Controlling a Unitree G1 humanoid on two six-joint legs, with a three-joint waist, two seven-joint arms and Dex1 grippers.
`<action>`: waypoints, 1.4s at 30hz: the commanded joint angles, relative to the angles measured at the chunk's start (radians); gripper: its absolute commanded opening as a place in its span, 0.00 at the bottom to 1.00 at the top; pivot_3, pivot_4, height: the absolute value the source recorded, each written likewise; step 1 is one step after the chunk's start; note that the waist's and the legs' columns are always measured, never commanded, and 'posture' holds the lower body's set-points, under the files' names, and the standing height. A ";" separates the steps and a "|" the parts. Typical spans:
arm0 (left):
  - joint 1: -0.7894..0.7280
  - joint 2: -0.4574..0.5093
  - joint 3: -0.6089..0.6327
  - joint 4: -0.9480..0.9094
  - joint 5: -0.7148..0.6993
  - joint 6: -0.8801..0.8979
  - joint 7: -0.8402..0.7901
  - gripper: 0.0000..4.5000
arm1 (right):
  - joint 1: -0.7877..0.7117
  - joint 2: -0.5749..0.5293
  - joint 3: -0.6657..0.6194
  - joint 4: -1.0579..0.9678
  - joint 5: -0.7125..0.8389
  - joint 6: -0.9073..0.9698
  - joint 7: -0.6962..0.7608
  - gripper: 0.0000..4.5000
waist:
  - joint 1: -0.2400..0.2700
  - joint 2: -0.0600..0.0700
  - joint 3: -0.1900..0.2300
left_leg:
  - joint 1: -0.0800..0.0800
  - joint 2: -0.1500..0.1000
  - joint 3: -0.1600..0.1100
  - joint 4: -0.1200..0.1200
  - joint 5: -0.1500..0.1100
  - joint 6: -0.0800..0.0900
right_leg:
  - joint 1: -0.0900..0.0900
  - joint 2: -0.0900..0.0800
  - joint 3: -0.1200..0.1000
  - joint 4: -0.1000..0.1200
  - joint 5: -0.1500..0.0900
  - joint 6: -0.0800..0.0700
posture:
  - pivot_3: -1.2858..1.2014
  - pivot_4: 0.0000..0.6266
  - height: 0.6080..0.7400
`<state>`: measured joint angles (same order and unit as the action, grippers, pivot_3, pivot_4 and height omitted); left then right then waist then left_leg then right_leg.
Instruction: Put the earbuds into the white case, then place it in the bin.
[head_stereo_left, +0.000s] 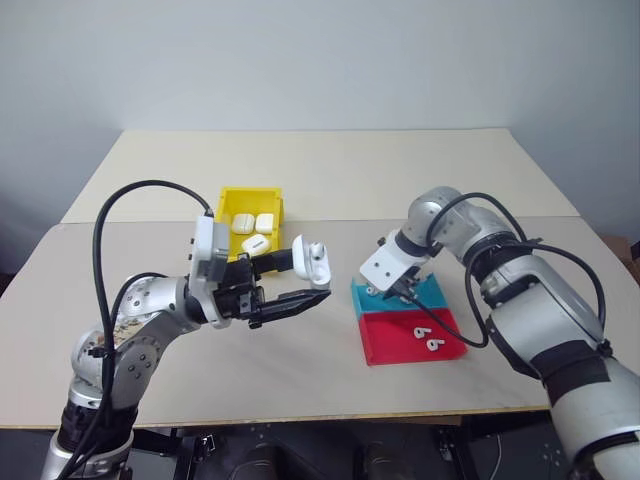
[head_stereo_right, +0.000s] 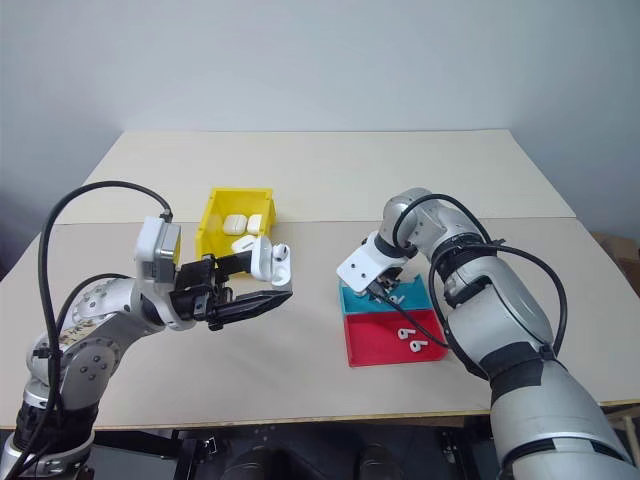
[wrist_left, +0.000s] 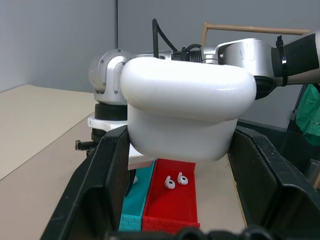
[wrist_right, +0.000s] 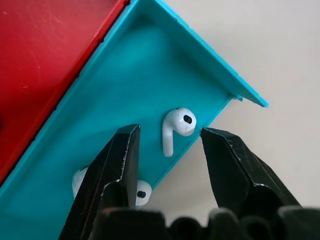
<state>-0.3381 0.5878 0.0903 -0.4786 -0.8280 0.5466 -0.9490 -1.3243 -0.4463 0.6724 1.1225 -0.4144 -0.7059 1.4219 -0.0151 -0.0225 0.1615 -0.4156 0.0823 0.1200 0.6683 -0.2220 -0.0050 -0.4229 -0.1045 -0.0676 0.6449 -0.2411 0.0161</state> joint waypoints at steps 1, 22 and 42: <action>0.009 0.009 0.027 -0.056 -0.026 -0.008 0.017 0.61 | -0.034 0.014 -0.016 0.026 -0.026 -0.020 -0.025 0.52 | 0.000 0.000 0.000 | 0.000 0.000 0.000 0.000 0.000 0.000 | 0.000 0.000 0.000 0.000 0.000 0.000 | 0.52 0.24 1.00; 0.024 0.033 0.032 -0.068 -0.057 -0.010 0.031 0.61 | -0.006 0.037 -0.048 0.066 -0.069 -0.016 -0.048 0.14 | 0.000 0.000 0.000 | 0.001 0.000 0.000 0.000 0.000 0.000 | 0.001 0.000 0.000 0.000 0.000 0.000 | 0.52 0.24 1.00; -0.125 -0.023 -0.039 0.107 -0.004 -0.049 -0.064 0.61 | 0.562 -0.151 -0.928 -1.374 1.201 1.580 -0.297 0.14 | 0.016 0.001 0.000 | 0.002 0.000 -0.001 0.000 -0.004 0.007 | 0.002 0.000 0.000 0.001 0.000 0.000 | 0.52 0.24 1.00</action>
<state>-0.4383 0.5716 0.0569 -0.3707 -0.8341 0.5226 -0.9963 -0.7647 -0.6175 -0.1843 -0.1680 0.6313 0.7511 1.2119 0.0010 -0.0218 0.1617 -0.4140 0.0823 0.1190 0.6682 -0.2263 0.0023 -0.4210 -0.1043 -0.0680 0.6456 -0.2408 0.0156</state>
